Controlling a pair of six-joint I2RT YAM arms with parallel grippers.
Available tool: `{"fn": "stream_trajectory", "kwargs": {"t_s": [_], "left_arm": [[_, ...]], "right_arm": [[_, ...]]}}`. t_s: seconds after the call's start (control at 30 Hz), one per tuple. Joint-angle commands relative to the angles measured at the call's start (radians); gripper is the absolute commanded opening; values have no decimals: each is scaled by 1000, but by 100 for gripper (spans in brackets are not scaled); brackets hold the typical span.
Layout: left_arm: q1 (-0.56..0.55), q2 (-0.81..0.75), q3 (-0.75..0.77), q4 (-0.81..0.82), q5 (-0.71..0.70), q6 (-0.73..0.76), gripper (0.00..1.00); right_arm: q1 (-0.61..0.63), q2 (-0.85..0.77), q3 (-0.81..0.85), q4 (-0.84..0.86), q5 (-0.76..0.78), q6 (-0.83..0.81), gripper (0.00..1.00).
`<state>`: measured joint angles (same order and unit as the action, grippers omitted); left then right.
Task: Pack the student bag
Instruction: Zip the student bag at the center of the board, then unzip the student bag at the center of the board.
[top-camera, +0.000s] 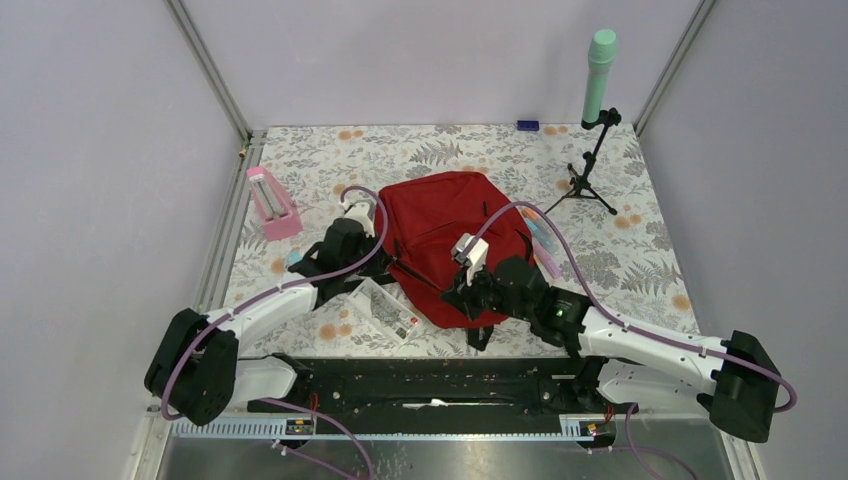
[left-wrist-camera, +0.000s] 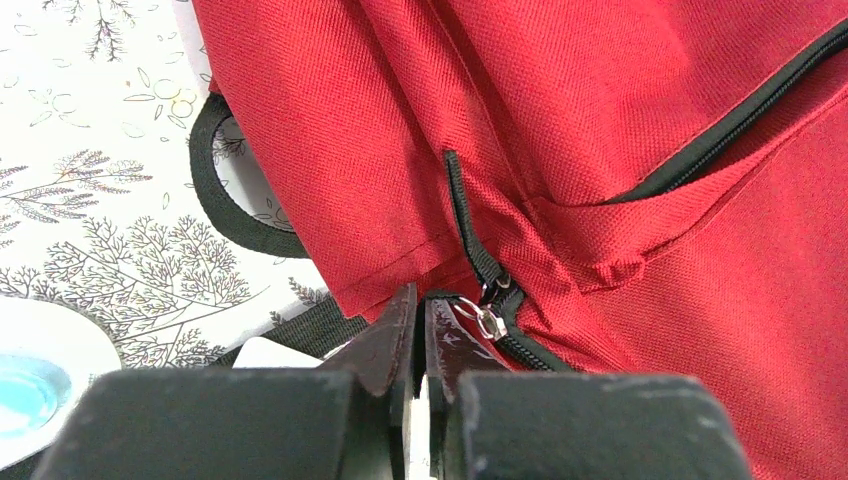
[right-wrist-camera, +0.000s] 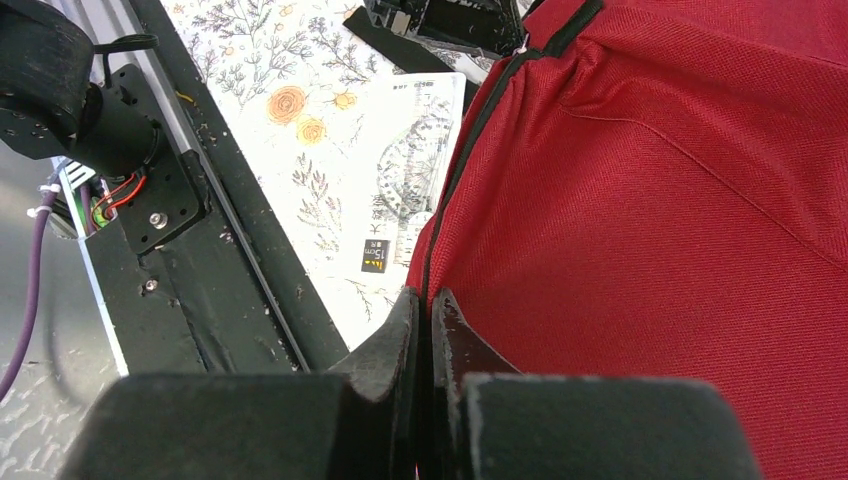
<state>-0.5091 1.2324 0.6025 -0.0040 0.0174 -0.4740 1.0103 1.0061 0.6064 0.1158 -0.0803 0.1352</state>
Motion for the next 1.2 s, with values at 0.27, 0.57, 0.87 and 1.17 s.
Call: {"fn": "stream_trajectory", "kwargs": {"t_s": [0.27, 0.57, 0.87, 1.17], "left_arm": [[155, 64, 48, -2, -230, 26, 0], [155, -130, -13, 26, 3, 65, 55], [137, -338, -7, 40, 77, 30, 74], [-128, -161, 69, 174, 43, 71, 77]], "right_arm": [[85, -46, 38, 40, -72, 94, 6], [84, -128, 118, -184, 331, 147, 78], [-127, -120, 189, -335, 359, 249, 84], [-407, 124, 293, -233, 230, 243, 65]]}}
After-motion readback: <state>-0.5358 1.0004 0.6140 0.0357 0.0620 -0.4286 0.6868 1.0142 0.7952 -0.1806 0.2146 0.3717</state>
